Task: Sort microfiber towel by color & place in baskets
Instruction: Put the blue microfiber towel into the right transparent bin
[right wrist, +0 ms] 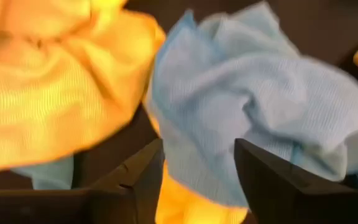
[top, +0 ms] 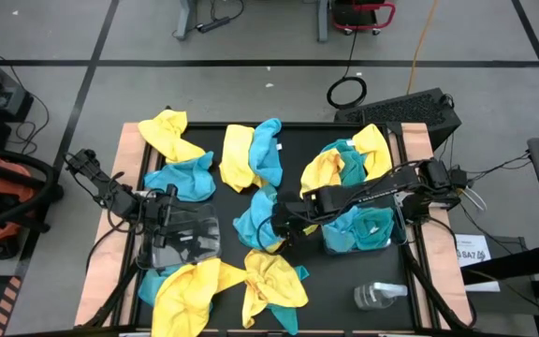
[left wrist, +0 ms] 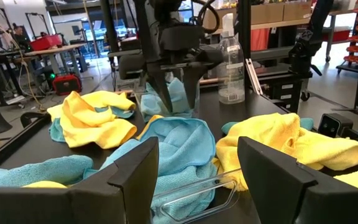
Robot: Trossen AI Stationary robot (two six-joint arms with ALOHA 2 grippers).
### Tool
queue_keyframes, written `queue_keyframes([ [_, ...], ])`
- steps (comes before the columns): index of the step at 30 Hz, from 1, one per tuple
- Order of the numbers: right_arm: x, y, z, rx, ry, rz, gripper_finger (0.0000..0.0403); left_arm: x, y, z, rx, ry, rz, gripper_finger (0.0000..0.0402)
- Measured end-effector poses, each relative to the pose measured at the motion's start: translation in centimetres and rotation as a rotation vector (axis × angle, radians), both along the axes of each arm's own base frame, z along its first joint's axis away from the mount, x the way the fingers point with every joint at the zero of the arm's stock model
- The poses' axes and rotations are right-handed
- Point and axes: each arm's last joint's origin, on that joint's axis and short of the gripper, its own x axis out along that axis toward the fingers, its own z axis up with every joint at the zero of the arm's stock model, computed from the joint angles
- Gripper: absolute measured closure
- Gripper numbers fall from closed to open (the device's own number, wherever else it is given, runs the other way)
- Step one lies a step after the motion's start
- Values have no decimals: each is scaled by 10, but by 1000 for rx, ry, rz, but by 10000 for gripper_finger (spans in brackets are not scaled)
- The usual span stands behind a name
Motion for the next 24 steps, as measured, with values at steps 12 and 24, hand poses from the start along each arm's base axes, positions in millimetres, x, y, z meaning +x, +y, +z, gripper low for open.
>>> queue_keyframes([
  [12,28,4,-49,31,2,-1,116,0,0,0,0,0,0,176],
  [24,37,-4,-51,8,-61,-35,197,0,0,0,0,0,0,176],
])
